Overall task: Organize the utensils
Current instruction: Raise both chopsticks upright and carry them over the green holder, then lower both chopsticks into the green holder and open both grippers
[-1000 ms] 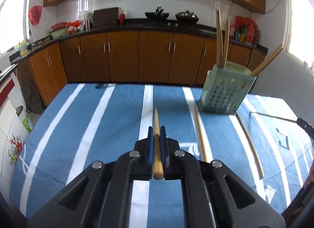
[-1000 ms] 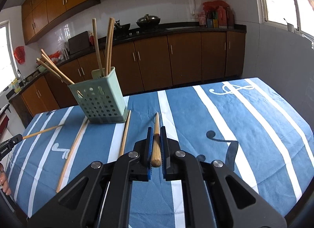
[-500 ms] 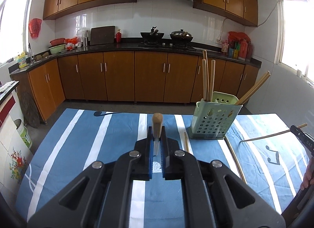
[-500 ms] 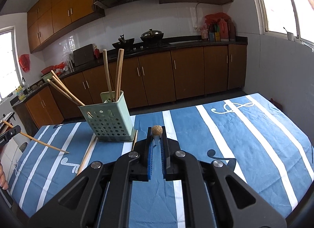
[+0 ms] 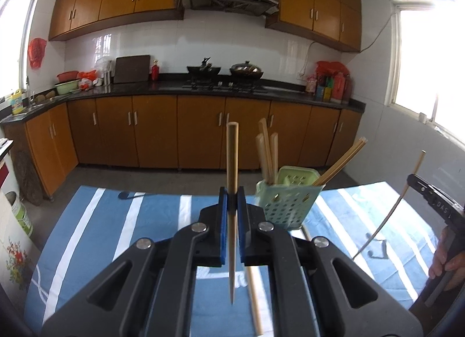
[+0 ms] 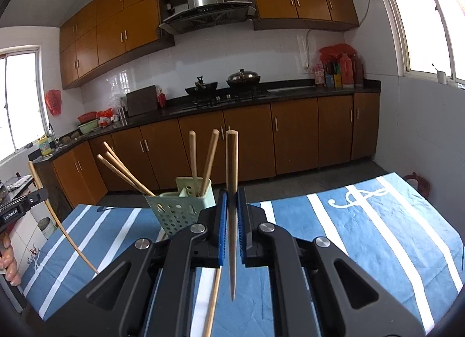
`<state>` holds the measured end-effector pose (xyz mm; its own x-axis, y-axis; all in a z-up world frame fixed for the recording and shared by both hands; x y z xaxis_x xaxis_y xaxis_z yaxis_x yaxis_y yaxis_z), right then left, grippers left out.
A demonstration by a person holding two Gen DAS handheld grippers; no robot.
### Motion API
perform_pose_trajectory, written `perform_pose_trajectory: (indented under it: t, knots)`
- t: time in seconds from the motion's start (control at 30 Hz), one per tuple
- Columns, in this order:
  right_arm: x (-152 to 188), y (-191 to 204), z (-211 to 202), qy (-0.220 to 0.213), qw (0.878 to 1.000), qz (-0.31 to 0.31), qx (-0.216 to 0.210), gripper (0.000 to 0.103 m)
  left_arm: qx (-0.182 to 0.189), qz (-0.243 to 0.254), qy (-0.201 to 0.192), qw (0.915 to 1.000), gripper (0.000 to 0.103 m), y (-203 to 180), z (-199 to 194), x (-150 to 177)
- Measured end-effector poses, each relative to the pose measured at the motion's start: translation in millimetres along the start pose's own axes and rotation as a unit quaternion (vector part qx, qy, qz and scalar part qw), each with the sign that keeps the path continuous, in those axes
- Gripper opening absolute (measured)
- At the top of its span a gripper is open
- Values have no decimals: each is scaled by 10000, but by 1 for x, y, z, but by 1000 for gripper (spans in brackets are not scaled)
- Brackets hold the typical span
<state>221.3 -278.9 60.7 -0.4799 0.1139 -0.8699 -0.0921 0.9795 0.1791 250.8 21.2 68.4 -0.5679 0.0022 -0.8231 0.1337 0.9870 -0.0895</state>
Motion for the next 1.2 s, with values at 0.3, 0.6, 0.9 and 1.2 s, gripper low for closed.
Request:
perform_pose_trajectory:
  t: [0.3,0.6,0.9,1.2]
  knots:
    - [-71,44,-10,-893,9951,-50,-426,8,330,-47,-535,9980,7,-46,3,-78]
    - [-125,41,37,-1499,9877,415,-160,8,147,-202,-1337,9907,7,-79,36,-150]
    - [-101,37,91,-1185,9920,440,-4,8,61,-505,-1559,9865,7,-71,90,-159]
    - [-68,39,107,-729,9967,358,-62,8,61,-461,-1012,9938,7,-63,132,-123]
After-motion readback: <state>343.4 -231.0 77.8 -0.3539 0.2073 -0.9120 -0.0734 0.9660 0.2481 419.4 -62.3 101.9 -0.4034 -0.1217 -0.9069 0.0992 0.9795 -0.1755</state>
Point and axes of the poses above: each gripper's, at about its wrist camera, not at the fingertips, and z roughly the way its jaws point, y to its left, x to its underside, the point moved 9 cm from there along z, roughly the way its jaws point, and after that the axes turned 9 degrees about y, right-handed, at the moved point
